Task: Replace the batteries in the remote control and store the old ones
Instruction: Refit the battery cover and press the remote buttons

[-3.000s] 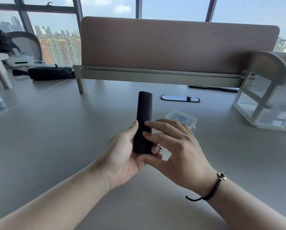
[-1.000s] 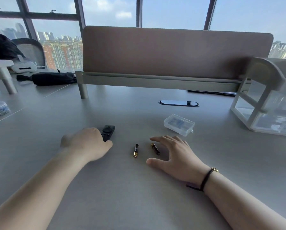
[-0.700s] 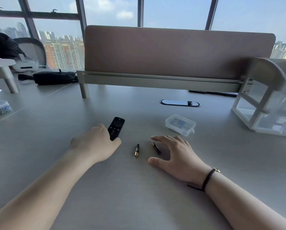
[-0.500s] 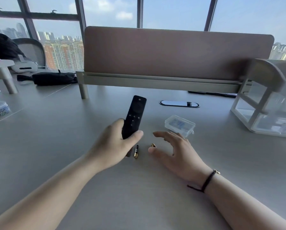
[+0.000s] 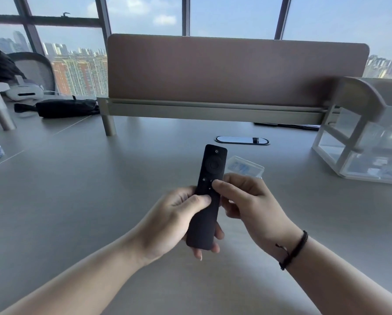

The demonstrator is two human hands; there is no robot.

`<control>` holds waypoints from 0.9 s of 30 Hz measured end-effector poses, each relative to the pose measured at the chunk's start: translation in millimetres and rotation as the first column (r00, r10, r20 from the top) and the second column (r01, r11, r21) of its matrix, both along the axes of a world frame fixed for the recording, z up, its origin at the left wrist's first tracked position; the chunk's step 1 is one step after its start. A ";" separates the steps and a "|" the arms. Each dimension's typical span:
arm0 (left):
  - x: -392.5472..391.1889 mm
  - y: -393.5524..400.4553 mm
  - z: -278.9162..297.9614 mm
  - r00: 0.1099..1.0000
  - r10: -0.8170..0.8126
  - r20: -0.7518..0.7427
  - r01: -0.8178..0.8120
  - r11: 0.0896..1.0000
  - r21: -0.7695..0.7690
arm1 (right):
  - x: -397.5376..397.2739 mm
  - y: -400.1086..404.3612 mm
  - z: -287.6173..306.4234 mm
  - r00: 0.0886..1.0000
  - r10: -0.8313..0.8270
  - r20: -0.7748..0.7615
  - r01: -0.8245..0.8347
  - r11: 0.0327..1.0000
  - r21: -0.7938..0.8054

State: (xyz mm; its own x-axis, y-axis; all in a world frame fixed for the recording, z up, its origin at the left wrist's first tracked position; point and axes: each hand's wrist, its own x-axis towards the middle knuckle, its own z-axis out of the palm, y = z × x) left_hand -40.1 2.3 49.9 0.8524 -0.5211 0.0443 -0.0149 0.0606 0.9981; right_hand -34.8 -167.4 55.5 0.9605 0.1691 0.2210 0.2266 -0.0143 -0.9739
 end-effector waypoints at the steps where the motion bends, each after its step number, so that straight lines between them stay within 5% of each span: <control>1: -0.5 -0.2 -0.3 1.000 -0.002 0.009 0.002 1.000 0.002 | -0.9 -0.6 1.4 1.000 0.011 -0.007 -0.011 1.000 0.009; 15: -2.5 -2.2 -1.8 0.981 0.074 0.179 -0.079 0.997 0.021 | -9.7 6.2 4.4 0.998 0.052 0.043 -0.053 0.998 0.025; 27: -4.2 -1.6 -0.4 0.996 0.056 0.074 -0.057 0.998 0.013 | -8.1 6.5 1.2 0.989 0.081 0.124 -0.079 0.997 -0.022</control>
